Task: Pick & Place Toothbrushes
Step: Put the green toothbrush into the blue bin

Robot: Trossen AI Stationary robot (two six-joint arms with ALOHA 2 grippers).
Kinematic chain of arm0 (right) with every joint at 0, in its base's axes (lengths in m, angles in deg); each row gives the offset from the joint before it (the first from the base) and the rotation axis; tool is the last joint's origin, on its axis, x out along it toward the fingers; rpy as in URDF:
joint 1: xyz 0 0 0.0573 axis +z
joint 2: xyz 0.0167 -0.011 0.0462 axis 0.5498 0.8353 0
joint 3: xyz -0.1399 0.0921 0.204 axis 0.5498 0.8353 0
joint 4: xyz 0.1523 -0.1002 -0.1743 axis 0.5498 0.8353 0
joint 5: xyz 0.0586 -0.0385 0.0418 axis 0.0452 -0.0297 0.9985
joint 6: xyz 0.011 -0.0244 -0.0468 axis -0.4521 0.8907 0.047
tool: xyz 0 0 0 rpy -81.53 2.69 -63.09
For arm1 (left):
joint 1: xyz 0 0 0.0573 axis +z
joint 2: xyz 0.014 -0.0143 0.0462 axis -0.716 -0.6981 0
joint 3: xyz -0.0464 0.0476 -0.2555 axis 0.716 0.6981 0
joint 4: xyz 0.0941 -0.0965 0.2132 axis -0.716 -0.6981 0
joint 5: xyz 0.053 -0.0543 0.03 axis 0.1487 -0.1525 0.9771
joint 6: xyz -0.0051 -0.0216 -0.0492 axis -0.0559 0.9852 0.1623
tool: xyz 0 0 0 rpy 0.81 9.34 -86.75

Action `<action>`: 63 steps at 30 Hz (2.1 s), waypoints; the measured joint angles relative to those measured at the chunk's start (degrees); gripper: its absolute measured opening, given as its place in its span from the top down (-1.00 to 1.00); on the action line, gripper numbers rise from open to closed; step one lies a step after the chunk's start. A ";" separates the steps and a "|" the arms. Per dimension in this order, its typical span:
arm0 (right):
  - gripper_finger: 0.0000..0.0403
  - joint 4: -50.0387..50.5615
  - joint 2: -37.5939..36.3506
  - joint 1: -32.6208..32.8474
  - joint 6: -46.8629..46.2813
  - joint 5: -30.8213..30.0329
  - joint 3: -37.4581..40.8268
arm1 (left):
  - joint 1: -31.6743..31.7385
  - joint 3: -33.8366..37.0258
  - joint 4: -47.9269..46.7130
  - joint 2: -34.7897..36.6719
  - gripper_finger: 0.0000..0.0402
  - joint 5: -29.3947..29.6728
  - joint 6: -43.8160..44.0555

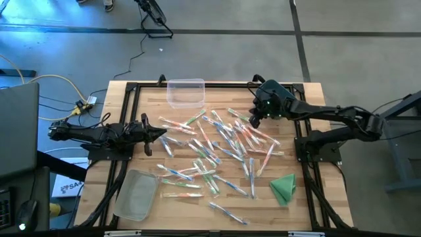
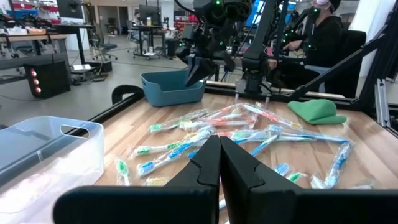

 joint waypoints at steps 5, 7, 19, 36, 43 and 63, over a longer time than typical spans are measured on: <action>0.99 -0.45 0.00 0.00 -0.20 -0.89 0.00 | 0.00 0.00 0.21 0.00 1.00 0.02 -0.12; 0.99 -0.38 0.00 0.00 -0.98 -0.58 0.00 | 0.00 0.00 0.52 0.00 1.00 0.02 -0.92; 0.74 -1.47 0.00 0.02 -2.12 -0.66 0.00 | 0.00 0.00 0.52 0.01 1.00 0.06 -1.07; 0.47 -11.62 7.45 3.76 -2.15 1.38 0.00 | 0.00 0.00 0.87 0.01 1.00 0.17 -1.09; 0.47 -9.71 11.99 4.66 -1.55 1.16 0.02 | 0.00 0.00 0.87 0.01 1.00 0.15 -1.09; 0.47 -9.74 21.83 4.66 -1.97 -6.56 -0.07 | 0.00 0.00 0.01 0.01 1.00 0.11 -1.07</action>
